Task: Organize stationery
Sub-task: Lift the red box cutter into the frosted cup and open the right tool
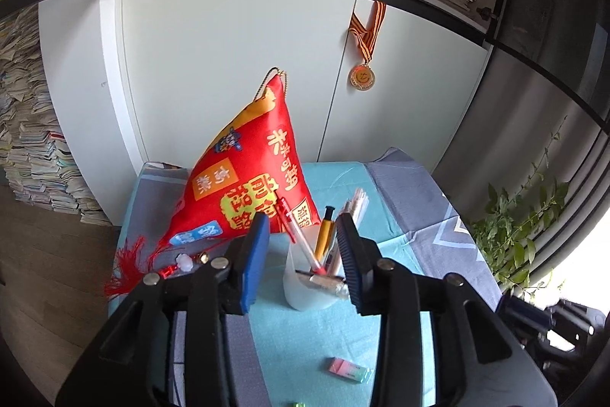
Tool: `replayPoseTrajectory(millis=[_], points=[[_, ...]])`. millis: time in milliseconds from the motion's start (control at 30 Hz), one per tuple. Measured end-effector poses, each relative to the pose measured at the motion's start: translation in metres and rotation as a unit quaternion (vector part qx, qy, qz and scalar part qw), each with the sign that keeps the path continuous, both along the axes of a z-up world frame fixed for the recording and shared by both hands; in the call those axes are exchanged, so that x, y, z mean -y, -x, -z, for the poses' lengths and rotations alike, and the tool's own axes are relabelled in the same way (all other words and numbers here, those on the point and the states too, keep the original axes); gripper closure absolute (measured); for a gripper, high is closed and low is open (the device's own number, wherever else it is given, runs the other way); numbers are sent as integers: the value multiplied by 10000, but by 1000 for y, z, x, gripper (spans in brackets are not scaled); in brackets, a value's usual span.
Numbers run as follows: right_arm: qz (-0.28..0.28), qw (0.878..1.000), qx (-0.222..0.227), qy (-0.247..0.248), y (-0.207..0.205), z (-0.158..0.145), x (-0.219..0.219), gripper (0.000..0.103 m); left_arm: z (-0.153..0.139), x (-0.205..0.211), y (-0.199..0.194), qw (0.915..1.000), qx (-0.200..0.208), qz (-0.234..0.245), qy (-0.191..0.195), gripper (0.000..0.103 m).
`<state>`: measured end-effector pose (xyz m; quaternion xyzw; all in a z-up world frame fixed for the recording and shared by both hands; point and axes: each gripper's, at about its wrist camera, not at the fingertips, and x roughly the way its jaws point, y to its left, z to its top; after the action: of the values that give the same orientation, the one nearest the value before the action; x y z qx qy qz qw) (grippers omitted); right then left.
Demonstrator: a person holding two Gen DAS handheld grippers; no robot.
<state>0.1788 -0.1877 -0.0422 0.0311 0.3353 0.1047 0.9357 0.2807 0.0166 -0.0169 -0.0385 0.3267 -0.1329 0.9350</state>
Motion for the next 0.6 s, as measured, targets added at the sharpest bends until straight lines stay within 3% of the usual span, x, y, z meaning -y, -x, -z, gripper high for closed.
replayPoseTrajectory(millis=[333, 600], points=[[-344, 9986, 386, -74, -42, -32, -35, 89, 30, -44, 49, 9993, -40, -380, -25, 63], [-502, 9961, 704, -196, -96, -50, -71, 89, 75, -66, 68, 9969, -535, -555, -136, 62]])
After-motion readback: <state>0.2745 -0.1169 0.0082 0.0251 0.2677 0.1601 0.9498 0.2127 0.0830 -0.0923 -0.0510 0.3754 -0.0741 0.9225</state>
